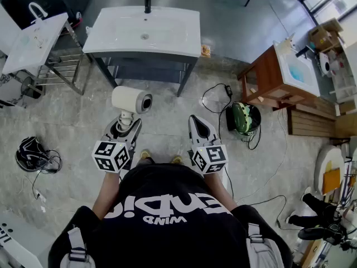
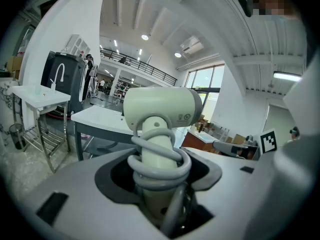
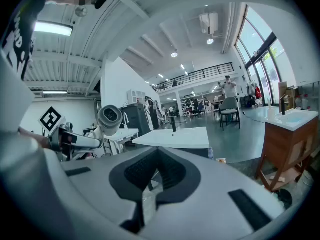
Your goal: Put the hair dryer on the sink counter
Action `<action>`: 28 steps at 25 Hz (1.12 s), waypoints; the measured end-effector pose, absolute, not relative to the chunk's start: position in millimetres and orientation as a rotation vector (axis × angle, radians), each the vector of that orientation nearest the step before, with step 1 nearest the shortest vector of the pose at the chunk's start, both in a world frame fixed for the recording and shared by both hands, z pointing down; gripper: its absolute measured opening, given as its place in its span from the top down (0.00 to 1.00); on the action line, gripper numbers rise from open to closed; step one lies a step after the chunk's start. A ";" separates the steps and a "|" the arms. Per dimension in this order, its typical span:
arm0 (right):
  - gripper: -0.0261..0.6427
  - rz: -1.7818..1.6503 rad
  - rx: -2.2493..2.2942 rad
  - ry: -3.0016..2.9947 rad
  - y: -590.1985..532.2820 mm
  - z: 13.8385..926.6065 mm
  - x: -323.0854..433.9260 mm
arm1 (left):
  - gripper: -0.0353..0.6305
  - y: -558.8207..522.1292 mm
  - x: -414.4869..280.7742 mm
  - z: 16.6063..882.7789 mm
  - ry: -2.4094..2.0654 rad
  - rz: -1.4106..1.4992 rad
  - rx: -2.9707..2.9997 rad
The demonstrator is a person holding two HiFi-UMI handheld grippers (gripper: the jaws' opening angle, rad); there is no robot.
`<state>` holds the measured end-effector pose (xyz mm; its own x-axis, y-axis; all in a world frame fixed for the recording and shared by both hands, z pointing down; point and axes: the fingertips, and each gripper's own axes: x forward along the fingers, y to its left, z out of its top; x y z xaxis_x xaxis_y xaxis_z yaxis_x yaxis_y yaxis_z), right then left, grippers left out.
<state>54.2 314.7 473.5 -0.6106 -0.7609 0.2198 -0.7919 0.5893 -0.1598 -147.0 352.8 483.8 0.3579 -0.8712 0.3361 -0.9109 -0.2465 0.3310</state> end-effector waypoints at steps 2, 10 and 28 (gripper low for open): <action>0.93 0.363 1.316 -2.685 316.0 474.6 50.7 | 0.55 353.1 -149.1 485.9 -1.544 0.119 2.157; 0.93 0.341 1.350 -2.689 313.4 467.6 43.5 | 0.55 347.0 -159.1 481.2 -1.511 0.137 2.185; 0.93 0.339 1.585 -2.598 333.1 464.0 24.0 | 0.55 329.8 -202.6 485.0 -1.360 0.139 2.265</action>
<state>24.0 333.1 464.0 -0.4619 -0.8681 0.1819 -0.8857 0.4406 -0.1463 -202.6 329.8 485.0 0.4979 -0.8023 0.3294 -0.8523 -0.3825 0.3567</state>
